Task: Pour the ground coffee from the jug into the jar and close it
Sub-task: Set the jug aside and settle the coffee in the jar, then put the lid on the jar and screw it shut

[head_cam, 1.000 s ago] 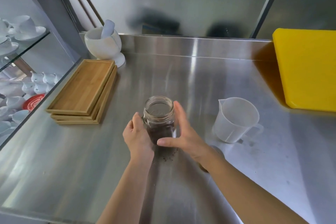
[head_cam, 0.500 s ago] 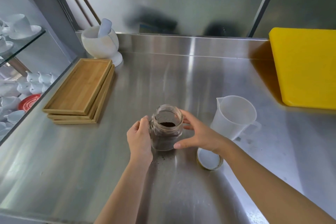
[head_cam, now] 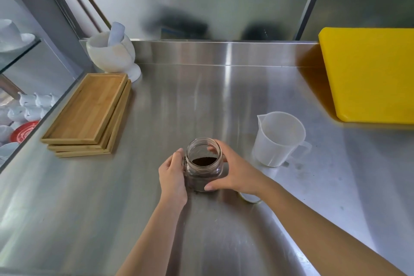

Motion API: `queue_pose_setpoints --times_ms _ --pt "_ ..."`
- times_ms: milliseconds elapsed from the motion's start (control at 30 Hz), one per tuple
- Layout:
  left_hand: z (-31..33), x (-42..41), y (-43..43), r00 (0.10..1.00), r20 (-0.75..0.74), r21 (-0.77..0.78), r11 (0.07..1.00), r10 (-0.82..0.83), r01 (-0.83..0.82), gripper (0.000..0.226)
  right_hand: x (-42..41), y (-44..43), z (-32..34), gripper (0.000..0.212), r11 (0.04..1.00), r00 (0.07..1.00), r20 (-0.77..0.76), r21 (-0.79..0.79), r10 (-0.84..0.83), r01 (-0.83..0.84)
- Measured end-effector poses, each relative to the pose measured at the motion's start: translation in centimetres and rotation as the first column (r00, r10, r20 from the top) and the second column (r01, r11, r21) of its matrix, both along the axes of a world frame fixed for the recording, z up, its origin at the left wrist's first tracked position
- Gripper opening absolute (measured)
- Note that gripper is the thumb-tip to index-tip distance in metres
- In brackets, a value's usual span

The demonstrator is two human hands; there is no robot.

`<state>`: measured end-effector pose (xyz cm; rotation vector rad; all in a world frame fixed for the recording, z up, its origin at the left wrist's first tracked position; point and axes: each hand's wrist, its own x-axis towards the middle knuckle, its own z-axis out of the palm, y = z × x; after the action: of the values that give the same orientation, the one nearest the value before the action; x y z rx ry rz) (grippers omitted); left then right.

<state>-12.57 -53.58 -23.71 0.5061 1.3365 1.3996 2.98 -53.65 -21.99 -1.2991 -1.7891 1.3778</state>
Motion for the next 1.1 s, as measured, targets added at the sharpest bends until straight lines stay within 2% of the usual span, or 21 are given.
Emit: queue_pose_setpoints --times_ms 100,200,333,467,633,733,933,1100 --pt "-0.1 -0.2 -0.1 1.0 -0.002 0.018 1.0 -0.016 0.016 0.024 -0.3 -0.4 0.2 0.095 0.998 0.998 0.059 0.063 -0.033 0.029" --pt "-0.4 -0.5 -0.3 0.999 -0.05 0.04 0.999 -0.015 0.017 0.028 0.5 -0.7 0.2 0.104 0.994 0.974 0.225 0.107 -0.036 0.012" --pt "-0.6 -0.7 -0.4 0.986 -0.164 0.138 0.99 0.019 0.004 0.04 2.8 -1.8 0.1 0.099 0.988 0.828 0.56 0.109 0.028 -0.108" --pt "-0.7 -1.0 -0.4 0.978 -0.205 0.199 0.98 0.037 0.005 0.033 4.6 -3.3 -0.6 0.1 0.991 0.708 0.702 0.019 0.079 -0.13" --pt "-0.8 -0.6 -0.6 0.981 -0.193 0.238 0.971 0.029 0.018 0.032 5.2 -4.5 -1.2 0.085 0.998 0.7 0.715 0.046 0.004 -0.052" --pt "-0.8 -0.8 -0.6 0.978 -0.206 0.232 0.972 0.029 0.02 0.031 5.2 -4.7 -1.0 0.083 0.999 0.707 0.707 0.031 -0.002 -0.029" --pt "-0.9 -1.4 -0.8 0.97 -0.243 0.213 0.975 -0.004 0.057 0.03 4.8 -4.4 2.2 0.084 0.996 0.863 0.499 0.064 -0.08 0.055" --pt "-0.9 -1.8 -1.0 0.956 -0.291 0.182 0.978 -0.043 0.099 0.029 4.2 -3.5 5.8 0.07 0.968 0.876 0.436 0.224 -0.205 0.115"
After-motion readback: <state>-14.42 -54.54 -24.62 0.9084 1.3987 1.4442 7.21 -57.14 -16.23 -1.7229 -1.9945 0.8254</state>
